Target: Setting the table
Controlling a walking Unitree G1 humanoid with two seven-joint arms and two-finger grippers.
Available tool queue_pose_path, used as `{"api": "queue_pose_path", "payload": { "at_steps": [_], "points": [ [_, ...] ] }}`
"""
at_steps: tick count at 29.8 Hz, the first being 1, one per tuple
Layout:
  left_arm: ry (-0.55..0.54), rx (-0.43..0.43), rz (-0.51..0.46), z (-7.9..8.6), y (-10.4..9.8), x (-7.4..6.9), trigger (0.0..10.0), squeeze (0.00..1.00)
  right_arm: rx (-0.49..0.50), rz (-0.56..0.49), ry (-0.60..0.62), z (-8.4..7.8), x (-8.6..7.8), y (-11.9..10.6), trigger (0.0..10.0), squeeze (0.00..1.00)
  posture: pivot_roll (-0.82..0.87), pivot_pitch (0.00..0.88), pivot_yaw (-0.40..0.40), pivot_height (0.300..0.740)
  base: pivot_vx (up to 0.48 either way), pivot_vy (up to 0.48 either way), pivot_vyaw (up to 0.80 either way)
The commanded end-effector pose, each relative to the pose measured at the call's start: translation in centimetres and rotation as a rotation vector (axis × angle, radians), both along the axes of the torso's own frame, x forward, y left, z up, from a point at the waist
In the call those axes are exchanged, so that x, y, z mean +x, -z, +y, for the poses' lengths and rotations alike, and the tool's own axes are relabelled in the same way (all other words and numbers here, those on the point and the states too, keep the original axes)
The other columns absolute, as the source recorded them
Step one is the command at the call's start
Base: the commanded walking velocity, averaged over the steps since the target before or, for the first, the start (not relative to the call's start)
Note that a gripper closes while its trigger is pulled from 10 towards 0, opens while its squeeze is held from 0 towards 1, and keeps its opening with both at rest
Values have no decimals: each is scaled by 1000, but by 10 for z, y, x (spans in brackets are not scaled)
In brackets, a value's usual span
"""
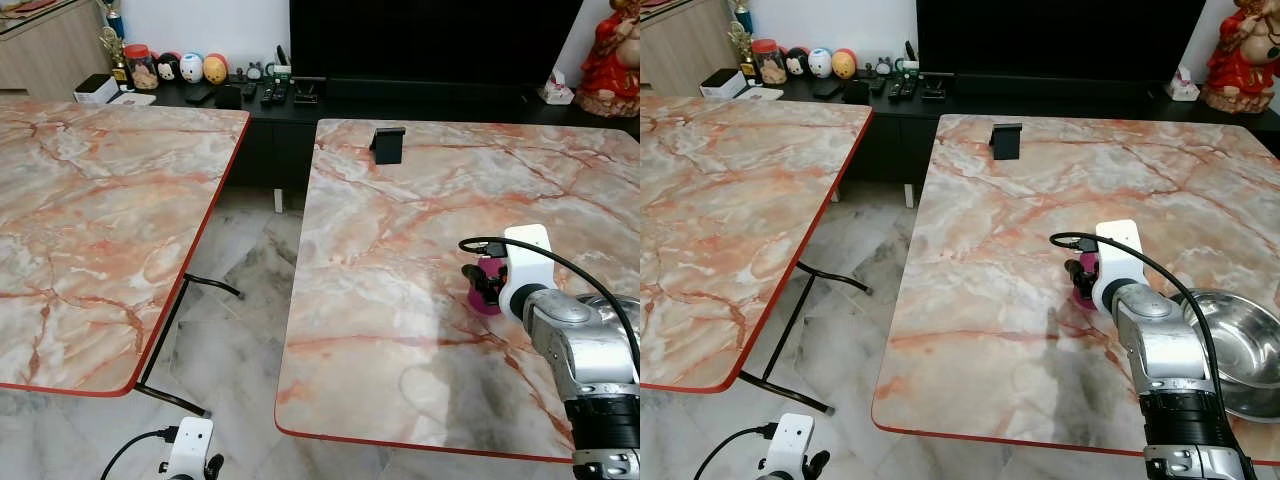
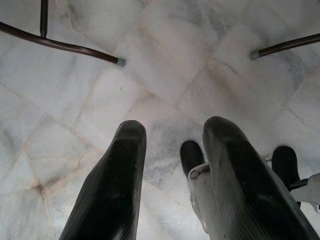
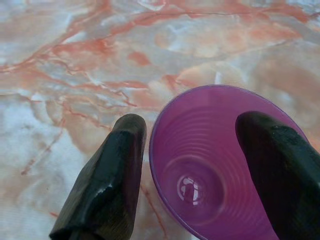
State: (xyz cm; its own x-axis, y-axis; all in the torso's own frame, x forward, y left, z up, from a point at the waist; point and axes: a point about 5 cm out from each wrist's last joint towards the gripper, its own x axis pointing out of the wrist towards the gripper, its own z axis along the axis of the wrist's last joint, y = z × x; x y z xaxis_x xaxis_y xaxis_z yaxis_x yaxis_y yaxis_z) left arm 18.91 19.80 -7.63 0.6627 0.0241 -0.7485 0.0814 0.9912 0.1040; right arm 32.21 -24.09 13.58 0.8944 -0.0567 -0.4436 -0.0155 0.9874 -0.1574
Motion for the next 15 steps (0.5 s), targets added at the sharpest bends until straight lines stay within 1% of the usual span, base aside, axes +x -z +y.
{"api": "queue_pose_path", "payload": {
  "at_steps": [1, 4, 9, 13, 15],
  "points": [
    [6, 1, 22, 0, 2, -3, 10000, 0, 29, -40, -18, 4, 3, -8, 10000, 0, -48, 0, -14, 740, 0, 0, 0],
    [4, 0, 22, 0, 2, -3, 10000, 0, 31, -67, -33, 7, 5, -12, 10000, 0, -47, 0, -14, 740, 0, 0, 0],
    [4, 0, 22, 0, 2, -2, 10000, 0, 29, -79, -39, 8, 5, -15, 10000, 0, -47, 0, -13, 740, 0, 0, 0],
    [4, -1, 23, 1, 2, -2, 10000, 0, 23, -148, -22, 7, 8, -26, 10000, 0, -47, 0, -12, 740, 0, 0, 0],
    [3, -1, 23, 1, 2, -2, 10000, 0, 31, -218, -24, 8, 9, -34, 10000, 0, -48, 0, -12, 740, 0, 0, 0]
  ]
}}
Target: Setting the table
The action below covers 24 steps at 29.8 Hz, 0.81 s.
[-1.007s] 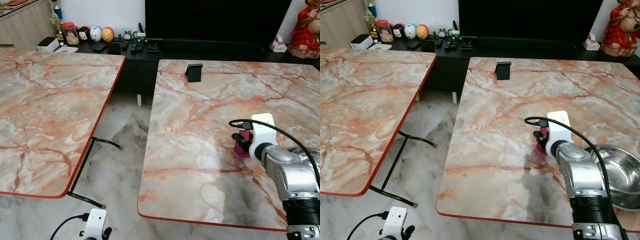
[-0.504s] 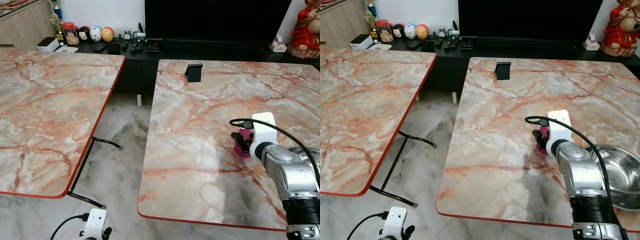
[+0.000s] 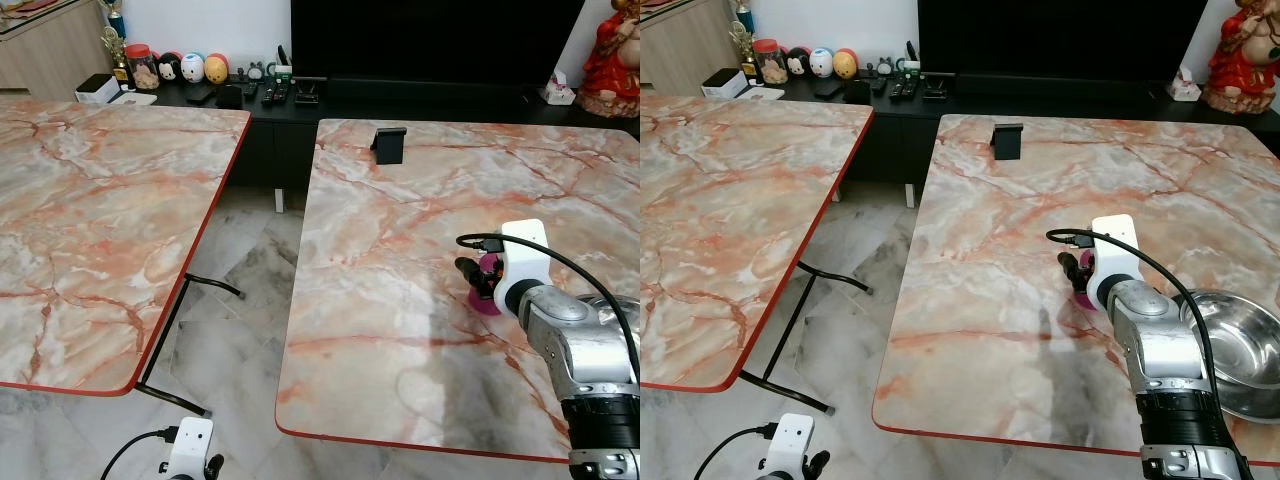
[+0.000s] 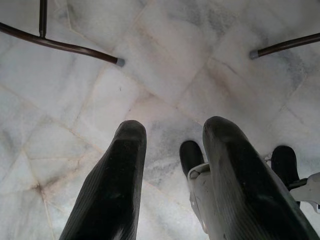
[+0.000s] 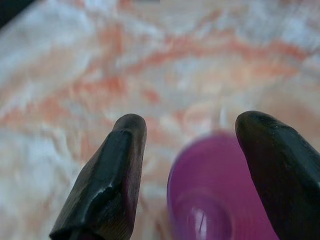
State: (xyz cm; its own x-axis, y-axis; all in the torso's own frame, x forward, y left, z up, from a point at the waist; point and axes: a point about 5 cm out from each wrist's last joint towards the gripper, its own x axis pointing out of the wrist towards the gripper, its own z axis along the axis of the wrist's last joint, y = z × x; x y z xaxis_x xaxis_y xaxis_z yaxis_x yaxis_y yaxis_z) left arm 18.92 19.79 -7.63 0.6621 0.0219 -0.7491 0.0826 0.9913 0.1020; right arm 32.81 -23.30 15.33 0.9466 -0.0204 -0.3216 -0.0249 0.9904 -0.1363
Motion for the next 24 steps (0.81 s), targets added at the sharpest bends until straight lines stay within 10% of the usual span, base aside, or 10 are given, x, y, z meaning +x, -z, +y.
{"api": "queue_pose_path", "payload": {
  "at_steps": [1, 9, 16, 24],
  "points": [
    [2, 1, 22, 1, 2, -2, 10000, 0, 19, -122, 5, 0, 4, -21, 10000, 0, -48, 0, -12, 740, 0, 0, 0],
    [5, 5, 26, 2, 2, -4, 10000, 0, 39, -512, 54, 14, -20, -32, 10000, 0, -58, 0, -8, 740, 0, 0, 0],
    [-3, 3, 6, 2, 2, -4, 10000, 0, 63, -564, 110, 24, -34, -3, 10000, 0, -48, 0, -15, 740, 0, 0, 0],
    [0, 5, -10, 2, 0, -2, 10000, 0, 104, -695, 92, 35, -33, -19, 10000, 0, -51, 0, -15, 740, 0, 0, 0]
  ]
}}
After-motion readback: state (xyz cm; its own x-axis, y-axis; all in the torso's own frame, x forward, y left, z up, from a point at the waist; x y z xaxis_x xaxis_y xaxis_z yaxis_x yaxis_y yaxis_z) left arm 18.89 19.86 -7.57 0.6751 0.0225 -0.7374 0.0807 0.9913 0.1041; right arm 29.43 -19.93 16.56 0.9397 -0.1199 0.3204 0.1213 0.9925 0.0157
